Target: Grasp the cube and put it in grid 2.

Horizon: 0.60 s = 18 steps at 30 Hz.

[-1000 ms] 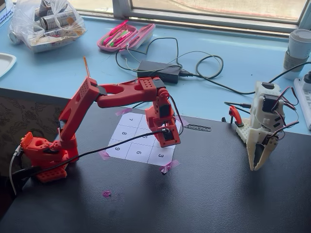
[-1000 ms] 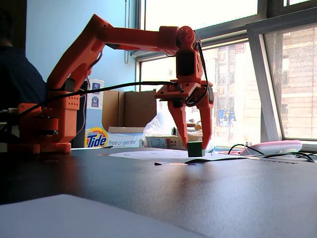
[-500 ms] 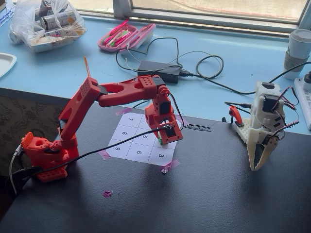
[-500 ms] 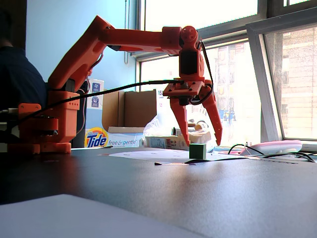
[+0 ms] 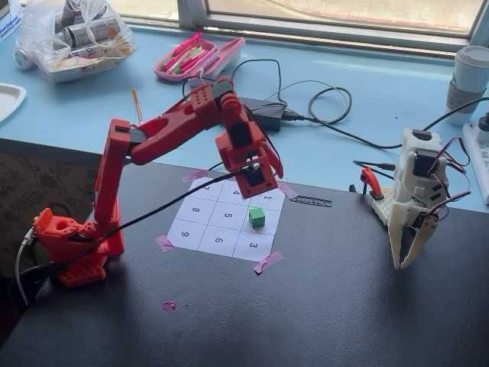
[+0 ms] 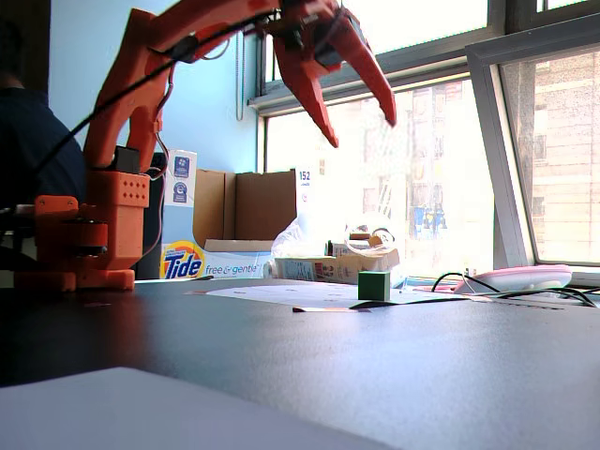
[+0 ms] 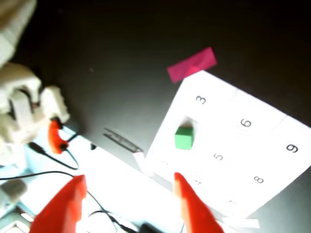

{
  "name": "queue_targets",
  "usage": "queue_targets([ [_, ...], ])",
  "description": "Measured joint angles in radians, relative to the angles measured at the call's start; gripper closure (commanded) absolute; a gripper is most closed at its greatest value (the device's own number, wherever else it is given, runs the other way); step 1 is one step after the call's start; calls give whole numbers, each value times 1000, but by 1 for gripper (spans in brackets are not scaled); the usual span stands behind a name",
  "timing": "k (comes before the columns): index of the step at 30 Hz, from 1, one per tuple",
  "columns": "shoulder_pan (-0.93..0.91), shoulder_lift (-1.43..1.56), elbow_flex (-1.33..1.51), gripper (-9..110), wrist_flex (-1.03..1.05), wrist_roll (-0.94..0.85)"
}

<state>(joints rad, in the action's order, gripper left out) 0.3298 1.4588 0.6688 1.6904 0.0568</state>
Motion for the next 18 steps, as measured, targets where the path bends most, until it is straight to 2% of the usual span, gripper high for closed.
queue_targets([
  [4, -160, 209, 86, 75, 5, -9],
  [9, -324, 454, 347, 75, 6, -49],
  [14, -394, 680, 769, 77, -15, -92],
  [18, -428, 818, 1149, 79, -137, -100],
])
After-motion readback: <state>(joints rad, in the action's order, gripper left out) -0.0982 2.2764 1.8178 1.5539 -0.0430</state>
